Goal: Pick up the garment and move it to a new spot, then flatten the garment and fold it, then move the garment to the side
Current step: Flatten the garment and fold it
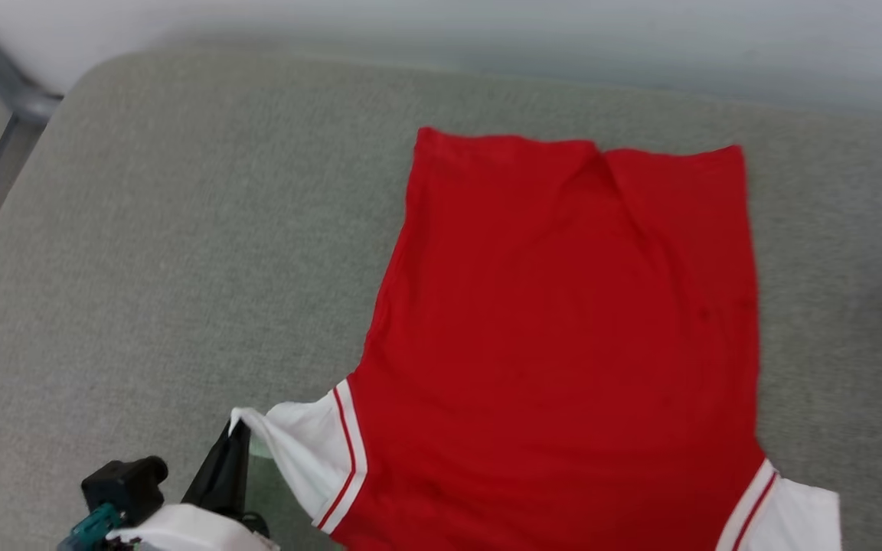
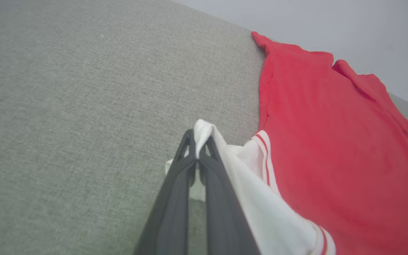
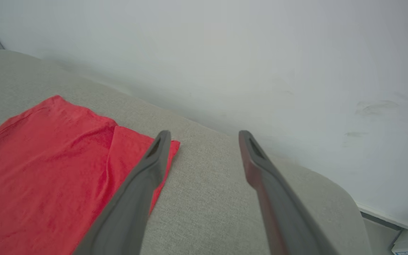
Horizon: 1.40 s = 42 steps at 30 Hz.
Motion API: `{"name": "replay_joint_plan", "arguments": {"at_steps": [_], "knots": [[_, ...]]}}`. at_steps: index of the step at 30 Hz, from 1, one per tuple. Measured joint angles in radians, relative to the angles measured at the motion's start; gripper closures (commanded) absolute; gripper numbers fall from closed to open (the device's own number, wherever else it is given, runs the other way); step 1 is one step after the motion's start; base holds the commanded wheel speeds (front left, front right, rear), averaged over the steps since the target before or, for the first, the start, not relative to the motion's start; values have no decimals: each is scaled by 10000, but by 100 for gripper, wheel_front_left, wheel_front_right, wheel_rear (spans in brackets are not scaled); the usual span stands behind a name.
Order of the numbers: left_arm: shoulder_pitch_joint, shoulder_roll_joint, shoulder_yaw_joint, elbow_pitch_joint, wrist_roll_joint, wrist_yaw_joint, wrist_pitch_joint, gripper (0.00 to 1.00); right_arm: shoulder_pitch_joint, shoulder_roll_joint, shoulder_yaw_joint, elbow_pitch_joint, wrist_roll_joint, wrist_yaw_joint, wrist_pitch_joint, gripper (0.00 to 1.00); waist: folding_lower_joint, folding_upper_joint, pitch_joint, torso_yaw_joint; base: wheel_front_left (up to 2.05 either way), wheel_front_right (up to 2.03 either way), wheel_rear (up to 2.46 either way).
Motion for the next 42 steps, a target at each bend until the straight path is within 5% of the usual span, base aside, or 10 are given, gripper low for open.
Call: {"name": "replay_joint_plan", "arguments": {"at_steps": [16,33,34,35,42], "knots": [[-1347,-1486,516,84,1256,-1064,0,100,-4541,-460,2113,2598,-56,0,6115,0,0,0,2584,1432,0,0,0],[-2109,-2470,1034,447,2136,-1933,-46,100,-4457,-1009,2426,3001,-157,-4,7026,0,-7,-1,4157,2067,0,0,0],[-2129,-2493,1074,466,2163,-1967,-48,100,-4457,-1018,2428,2966,-128,-4,7020,67,-7,0,4175,2049,0,0,0],[-2143,-2516,1114,487,2205,-1990,-50,100,-4457,-1039,2445,2917,-117,-4,6984,100,-7,0,4188,2032,0,0,0],[-2155,-2592,1306,780,2343,-2090,-58,100,-4394,-815,2621,3118,-4,0,6086,100,-2,0,3889,1865,0,0,0]]}}
